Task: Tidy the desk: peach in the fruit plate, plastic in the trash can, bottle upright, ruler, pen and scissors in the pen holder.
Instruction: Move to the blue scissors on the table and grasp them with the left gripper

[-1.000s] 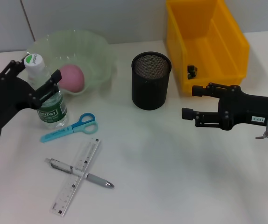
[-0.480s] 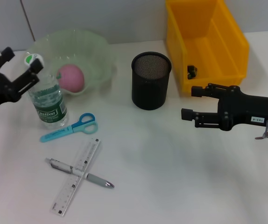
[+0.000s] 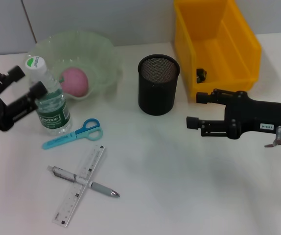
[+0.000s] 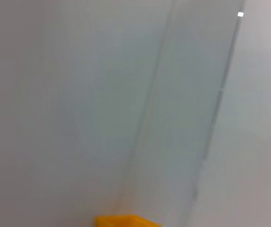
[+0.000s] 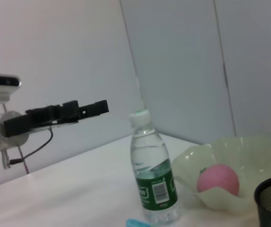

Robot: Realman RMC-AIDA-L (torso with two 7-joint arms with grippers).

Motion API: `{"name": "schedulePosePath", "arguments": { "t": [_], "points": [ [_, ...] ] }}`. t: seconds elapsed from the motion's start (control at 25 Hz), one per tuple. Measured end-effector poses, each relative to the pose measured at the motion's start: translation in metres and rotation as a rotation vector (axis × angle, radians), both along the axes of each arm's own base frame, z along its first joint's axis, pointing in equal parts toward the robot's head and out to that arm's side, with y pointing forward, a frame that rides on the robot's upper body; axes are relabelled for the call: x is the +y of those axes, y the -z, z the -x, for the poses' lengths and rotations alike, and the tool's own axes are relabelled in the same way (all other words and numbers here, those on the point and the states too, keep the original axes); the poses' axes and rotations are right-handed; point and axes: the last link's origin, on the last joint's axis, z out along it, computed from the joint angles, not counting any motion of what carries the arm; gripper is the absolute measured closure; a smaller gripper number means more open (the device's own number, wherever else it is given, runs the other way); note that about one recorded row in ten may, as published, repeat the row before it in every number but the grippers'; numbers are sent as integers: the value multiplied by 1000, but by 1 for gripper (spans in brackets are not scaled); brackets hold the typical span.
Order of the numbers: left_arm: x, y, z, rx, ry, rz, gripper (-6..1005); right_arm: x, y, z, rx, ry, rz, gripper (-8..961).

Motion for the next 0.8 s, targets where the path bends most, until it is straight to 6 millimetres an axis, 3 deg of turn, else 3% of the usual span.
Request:
{"name": "schedulePosePath", "arguments": {
  "t": [0.28,0.48,0.8],
  "points": [
    [-9,-1,-13,47,77,166,142,-4,9,3,-35,-26,69,137],
    [-10,11,-27,152,116,312,142,-10,10,3,-43,-45,116,137],
    [-9,21,-30,227,124,386,143,-14,13,0,-68,-43,152,137]
  ]
}}
